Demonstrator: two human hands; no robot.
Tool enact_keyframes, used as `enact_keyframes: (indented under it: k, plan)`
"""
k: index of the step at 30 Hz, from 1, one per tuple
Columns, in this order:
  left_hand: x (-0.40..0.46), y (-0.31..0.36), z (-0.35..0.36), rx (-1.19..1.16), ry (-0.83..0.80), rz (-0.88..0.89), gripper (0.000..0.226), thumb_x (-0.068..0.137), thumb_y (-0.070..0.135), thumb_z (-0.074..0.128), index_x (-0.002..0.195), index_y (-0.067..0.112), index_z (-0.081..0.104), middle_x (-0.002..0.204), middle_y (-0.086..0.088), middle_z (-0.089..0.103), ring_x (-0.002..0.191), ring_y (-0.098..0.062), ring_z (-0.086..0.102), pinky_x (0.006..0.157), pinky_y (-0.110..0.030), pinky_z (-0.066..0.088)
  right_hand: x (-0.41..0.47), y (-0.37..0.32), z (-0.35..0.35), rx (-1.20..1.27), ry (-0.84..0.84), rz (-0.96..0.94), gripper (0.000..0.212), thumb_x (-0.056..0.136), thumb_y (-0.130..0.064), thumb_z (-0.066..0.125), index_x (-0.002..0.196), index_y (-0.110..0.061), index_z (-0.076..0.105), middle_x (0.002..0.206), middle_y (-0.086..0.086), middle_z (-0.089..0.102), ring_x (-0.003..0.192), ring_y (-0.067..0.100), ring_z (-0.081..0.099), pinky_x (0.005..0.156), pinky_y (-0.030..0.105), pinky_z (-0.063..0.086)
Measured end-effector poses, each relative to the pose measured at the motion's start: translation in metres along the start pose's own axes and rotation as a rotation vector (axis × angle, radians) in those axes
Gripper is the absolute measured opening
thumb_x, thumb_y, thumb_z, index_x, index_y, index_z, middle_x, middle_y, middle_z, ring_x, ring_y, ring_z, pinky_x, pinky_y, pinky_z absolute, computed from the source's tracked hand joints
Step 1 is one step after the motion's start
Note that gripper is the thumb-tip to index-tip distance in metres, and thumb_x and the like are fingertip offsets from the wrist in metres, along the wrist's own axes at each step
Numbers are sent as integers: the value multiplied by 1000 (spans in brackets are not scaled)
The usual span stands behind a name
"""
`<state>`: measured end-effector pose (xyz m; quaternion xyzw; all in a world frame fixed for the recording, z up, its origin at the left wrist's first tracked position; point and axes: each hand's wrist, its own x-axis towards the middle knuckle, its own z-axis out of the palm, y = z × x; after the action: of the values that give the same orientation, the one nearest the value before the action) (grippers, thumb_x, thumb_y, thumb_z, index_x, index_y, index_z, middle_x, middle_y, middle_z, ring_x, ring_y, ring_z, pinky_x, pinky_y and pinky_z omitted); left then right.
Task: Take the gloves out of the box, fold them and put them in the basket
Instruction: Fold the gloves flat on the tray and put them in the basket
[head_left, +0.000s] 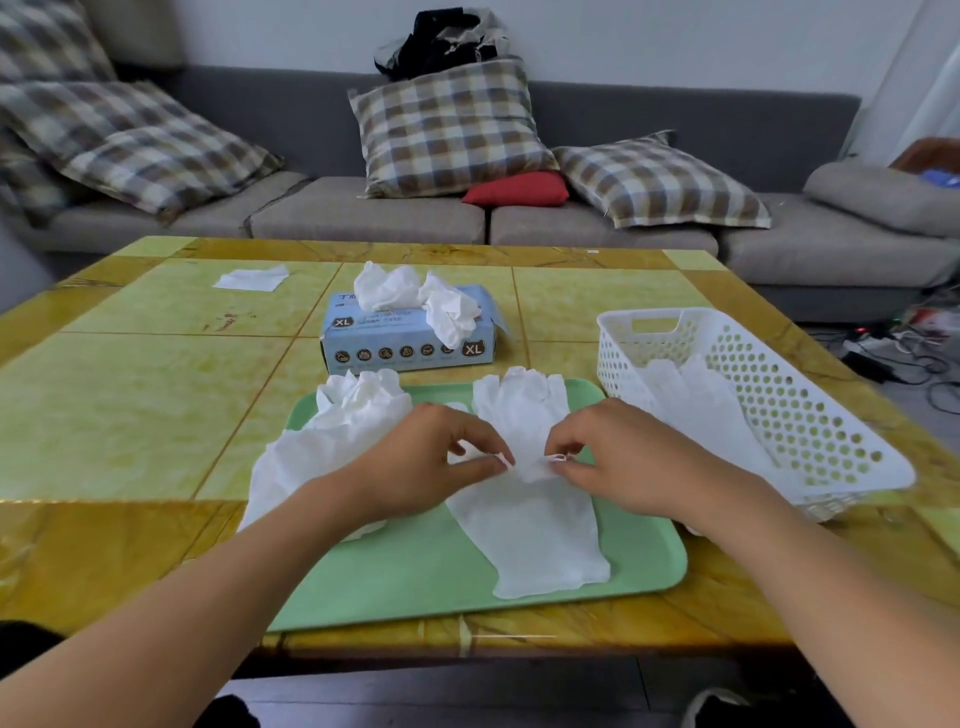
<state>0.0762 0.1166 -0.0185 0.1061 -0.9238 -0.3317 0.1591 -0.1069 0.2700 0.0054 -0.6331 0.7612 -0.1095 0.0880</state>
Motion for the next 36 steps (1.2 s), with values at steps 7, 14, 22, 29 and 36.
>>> enact_keyframes:
  k: [7,14,22,29,36]
  plan:
    - [-3,29,-16,12,13,150,7,91,24,74,95,23,80,89,18,75,85,-6,70,74,-27,55,-20,0,-17,25,-10,-4,18,92,-26,69,109,-27,76,106,-13,73,97,3,65,88,32,55]
    - [-23,18,8,160,-373,100,13,90,28,72,102,27,79,95,13,73,85,-2,64,76,-13,48,-26,-8,-5,-87,-292,10,8,83,-20,67,86,-25,73,85,-12,68,82,12,66,77,41,59]
    - [-24,16,15,117,-414,59,12,86,29,78,97,24,79,90,15,69,83,-2,64,74,-9,45,-27,-10,-1,-76,-401,23,5,83,-22,76,88,-21,76,86,-8,68,82,13,66,79,40,59]
    - [-20,16,20,75,-412,32,11,82,26,82,91,25,78,87,14,67,81,-2,62,72,-8,42,-29,-12,-1,-71,-418,0,21,75,-37,84,88,-26,72,91,-11,65,85,9,63,77,35,58]
    - [-22,18,15,93,-441,6,20,77,26,82,95,27,73,92,16,63,88,-4,60,76,-10,41,-31,-15,13,-127,-372,-95,6,79,-23,67,85,-21,66,89,-4,63,81,16,60,73,39,53]
